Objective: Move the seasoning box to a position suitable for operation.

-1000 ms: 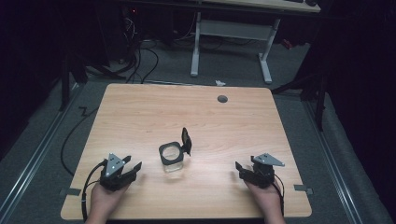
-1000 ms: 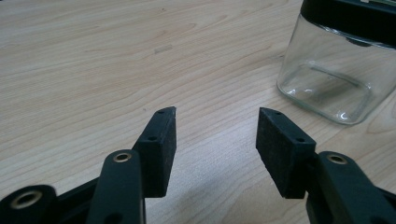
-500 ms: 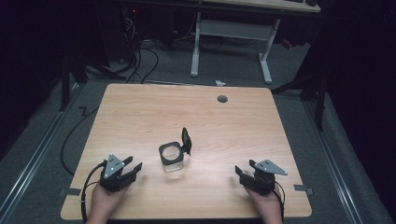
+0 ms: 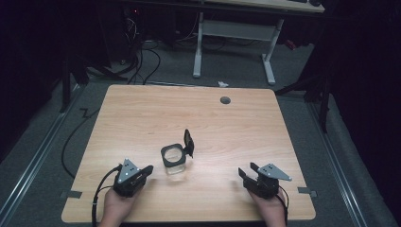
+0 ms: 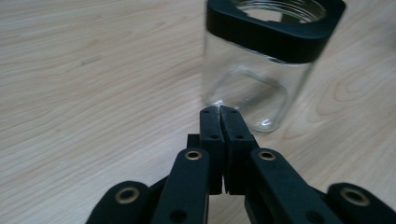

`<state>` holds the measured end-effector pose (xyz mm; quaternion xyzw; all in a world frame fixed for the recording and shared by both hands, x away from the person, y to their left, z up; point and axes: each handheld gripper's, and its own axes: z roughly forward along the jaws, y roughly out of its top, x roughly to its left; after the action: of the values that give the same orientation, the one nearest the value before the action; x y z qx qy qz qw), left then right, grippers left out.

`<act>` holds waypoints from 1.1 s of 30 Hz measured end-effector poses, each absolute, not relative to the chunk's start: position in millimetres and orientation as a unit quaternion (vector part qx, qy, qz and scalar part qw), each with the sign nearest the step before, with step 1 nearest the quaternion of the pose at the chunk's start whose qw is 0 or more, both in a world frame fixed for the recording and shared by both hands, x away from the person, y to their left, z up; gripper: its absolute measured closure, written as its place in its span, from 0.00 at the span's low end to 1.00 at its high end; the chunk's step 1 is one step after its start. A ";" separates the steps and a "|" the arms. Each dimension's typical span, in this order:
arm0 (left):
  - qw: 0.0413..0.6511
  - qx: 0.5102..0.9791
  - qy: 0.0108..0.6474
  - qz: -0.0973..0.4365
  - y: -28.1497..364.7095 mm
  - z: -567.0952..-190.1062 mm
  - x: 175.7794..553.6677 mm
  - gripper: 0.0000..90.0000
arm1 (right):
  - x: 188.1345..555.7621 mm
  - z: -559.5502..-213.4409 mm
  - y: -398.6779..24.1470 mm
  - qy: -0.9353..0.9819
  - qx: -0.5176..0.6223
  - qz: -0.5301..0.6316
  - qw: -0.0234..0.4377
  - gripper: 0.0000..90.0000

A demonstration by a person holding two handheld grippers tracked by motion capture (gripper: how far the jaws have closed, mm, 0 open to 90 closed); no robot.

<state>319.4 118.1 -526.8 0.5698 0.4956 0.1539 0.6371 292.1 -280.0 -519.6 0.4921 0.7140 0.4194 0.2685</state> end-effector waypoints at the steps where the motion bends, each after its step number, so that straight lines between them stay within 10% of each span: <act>1: 0.637 0.572 0.497 0.141 113.2 -528.3 317.0 1.00 | 292.1 -519.5 -280.1 0.714 0.492 0.420 0.269 0.49; 33: 0.639 0.598 0.472 0.103 51.7 -523.3 321.9 1.00 | 292.9 -521.8 -277.0 0.722 0.487 0.418 0.260 0.49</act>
<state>321.9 51.7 -523.3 0.5983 0.4716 0.1033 0.6395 292.9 -277.0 -521.8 0.4867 0.7218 0.4175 0.2604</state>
